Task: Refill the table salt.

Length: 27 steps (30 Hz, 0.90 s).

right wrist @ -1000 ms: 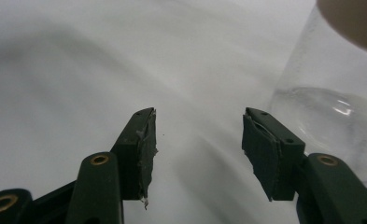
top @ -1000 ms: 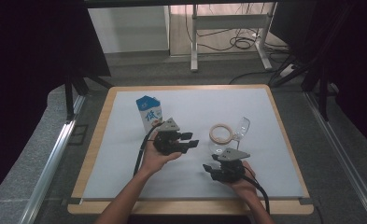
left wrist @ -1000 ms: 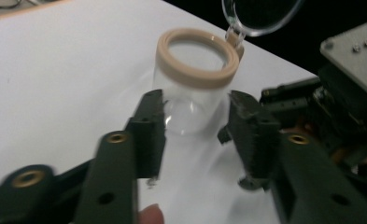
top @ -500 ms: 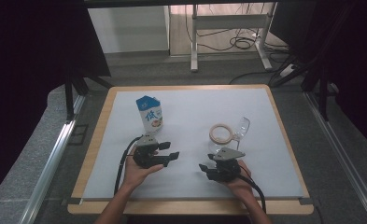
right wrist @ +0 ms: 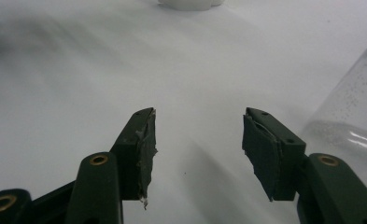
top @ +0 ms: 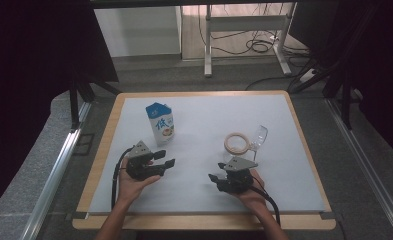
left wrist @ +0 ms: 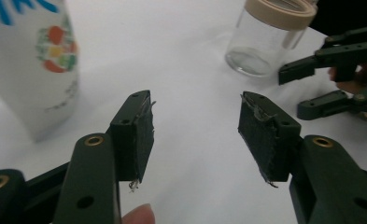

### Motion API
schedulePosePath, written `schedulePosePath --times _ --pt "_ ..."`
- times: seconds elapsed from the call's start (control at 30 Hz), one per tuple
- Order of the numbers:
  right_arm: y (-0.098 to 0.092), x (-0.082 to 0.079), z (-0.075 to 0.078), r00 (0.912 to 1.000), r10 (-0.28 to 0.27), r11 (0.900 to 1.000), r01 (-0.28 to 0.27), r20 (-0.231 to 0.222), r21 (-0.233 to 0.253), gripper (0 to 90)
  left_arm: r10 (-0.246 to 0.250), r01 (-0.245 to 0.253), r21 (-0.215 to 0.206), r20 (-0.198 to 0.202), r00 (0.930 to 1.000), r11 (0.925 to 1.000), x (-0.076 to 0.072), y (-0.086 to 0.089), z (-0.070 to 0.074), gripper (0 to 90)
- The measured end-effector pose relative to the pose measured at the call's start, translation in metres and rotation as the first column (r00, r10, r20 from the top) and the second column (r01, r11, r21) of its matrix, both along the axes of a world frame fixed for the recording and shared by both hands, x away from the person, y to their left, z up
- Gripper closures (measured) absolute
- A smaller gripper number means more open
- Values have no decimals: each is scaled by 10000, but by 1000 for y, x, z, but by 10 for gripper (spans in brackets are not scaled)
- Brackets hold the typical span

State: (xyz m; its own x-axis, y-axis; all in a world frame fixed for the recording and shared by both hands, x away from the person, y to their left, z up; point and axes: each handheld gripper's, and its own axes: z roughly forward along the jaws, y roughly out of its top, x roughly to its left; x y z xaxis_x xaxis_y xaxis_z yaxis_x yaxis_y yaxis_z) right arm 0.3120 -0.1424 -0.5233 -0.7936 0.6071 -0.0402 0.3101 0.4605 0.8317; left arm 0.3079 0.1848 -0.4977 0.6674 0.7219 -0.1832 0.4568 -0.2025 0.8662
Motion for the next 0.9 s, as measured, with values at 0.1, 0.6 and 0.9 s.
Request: schedulePosePath --times 0.1,0.6,0.9 --pt "1 0 0 10000 -4 10000 4 11 -1 450 210 -210 -36 22 9998 9998 0 7 1 448" --pt "3 -2 1 10000 60 10000 -60 39 -22 450 2077 -2059 -511 316 9777 9772 26 50 15 448" --pt "5 -2 0 9999 94 9999 -93 56 -109 450 2060 -2049 -313 364 9779 9783 78 47 29 451"
